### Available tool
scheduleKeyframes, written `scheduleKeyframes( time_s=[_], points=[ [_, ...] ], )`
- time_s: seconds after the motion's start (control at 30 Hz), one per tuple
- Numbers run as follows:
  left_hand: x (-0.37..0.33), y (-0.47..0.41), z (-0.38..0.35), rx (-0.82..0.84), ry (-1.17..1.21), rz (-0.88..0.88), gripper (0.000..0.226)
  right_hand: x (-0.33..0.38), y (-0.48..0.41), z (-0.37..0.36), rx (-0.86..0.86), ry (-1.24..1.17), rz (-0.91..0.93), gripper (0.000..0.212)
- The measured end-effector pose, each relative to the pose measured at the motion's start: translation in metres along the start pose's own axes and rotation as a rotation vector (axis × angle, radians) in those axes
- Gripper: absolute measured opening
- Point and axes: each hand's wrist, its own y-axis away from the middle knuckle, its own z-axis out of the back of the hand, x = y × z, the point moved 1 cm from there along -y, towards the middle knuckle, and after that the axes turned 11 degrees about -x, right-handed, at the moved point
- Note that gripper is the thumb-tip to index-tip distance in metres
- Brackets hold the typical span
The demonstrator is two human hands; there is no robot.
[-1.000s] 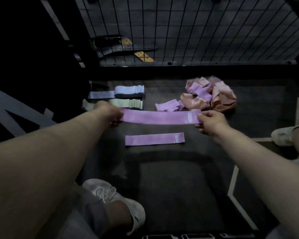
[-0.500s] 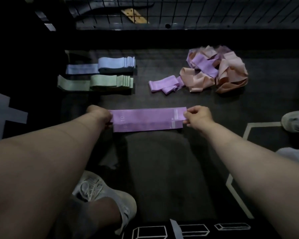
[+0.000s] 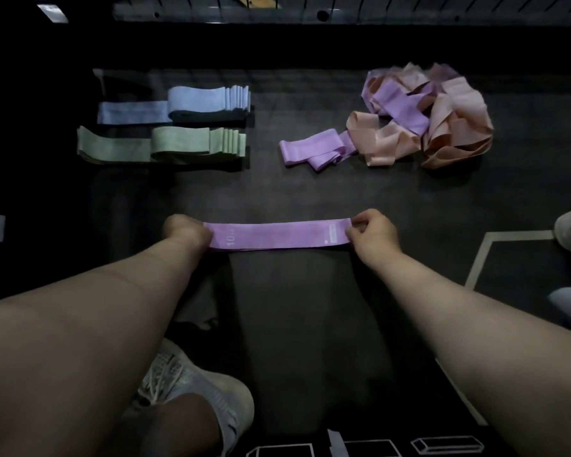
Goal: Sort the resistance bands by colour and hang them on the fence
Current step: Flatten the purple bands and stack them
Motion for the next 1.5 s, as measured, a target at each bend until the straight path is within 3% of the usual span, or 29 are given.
scheduleKeyframes(
  time_s=[0.17, 0.27, 0.37, 0.43, 0.53, 0.73, 0.9, 0.97, 1.07, 1.13, 1.2, 1.3, 1.37, 1.43, 1.5],
  points=[
    [0.002, 0.003, -0.008, -0.033, -0.136, -0.141, 0.020, -0.004, -0.001, -0.002, -0.003, 0.149, 0.053, 0.015],
    [0.004, 0.006, -0.011, -0.090, -0.376, -0.274, 0.040, -0.002, 0.000, 0.003, -0.028, 0.267, 0.166, 0.034],
    [0.005, 0.015, -0.013, -0.211, -0.766, -0.716, 0.052, 0.001, -0.003, 0.007, 0.009, 0.487, 0.477, 0.059],
    [0.008, 0.016, -0.018, -0.123, -0.881, -1.017, 0.061, 0.002, -0.008, 0.008, 0.143, 0.652, 0.685, 0.075],
    [0.009, 0.014, -0.022, -0.016, -0.946, -1.119, 0.068, 0.004, -0.016, 0.006, 0.283, 0.746, 0.812, 0.086],
    [0.010, 0.009, -0.024, -0.023, -0.966, -1.122, 0.040, 0.013, -0.020, 0.002, 0.295, 0.722, 0.833, 0.056],
    [0.013, 0.003, -0.019, -0.004, -0.926, -1.067, 0.049, 0.007, -0.018, 0.002, 0.260, 0.626, 0.720, 0.070],
    [0.014, 0.006, -0.017, -0.066, -0.770, -0.917, 0.051, -0.001, -0.014, 0.003, 0.125, 0.428, 0.512, 0.060],
    [0.014, 0.009, -0.016, -0.203, -0.379, -0.429, 0.048, -0.011, -0.011, -0.001, 0.027, 0.138, 0.171, 0.034],
    [0.018, 0.004, -0.019, -0.214, -0.161, -0.165, 0.043, -0.013, -0.010, -0.004, 0.033, 0.077, 0.064, 0.029],
    [0.024, -0.004, -0.024, -0.182, -0.069, -0.074, 0.037, -0.013, -0.009, -0.004, 0.049, 0.051, 0.014, 0.025],
    [0.029, -0.007, -0.027, -0.172, -0.018, -0.094, 0.028, -0.012, -0.009, -0.008, 0.058, 0.043, -0.012, 0.014],
    [0.029, -0.009, -0.027, -0.172, -0.003, -0.106, 0.026, -0.012, -0.008, -0.010, 0.051, 0.040, -0.008, 0.019],
    [0.028, -0.009, -0.024, -0.165, 0.003, -0.116, 0.029, -0.011, -0.007, -0.009, 0.041, 0.050, 0.030, 0.038],
    [0.027, -0.008, -0.023, -0.145, -0.008, -0.144, 0.038, -0.007, -0.008, -0.003, 0.039, 0.221, 0.239, 0.061]
  ],
)
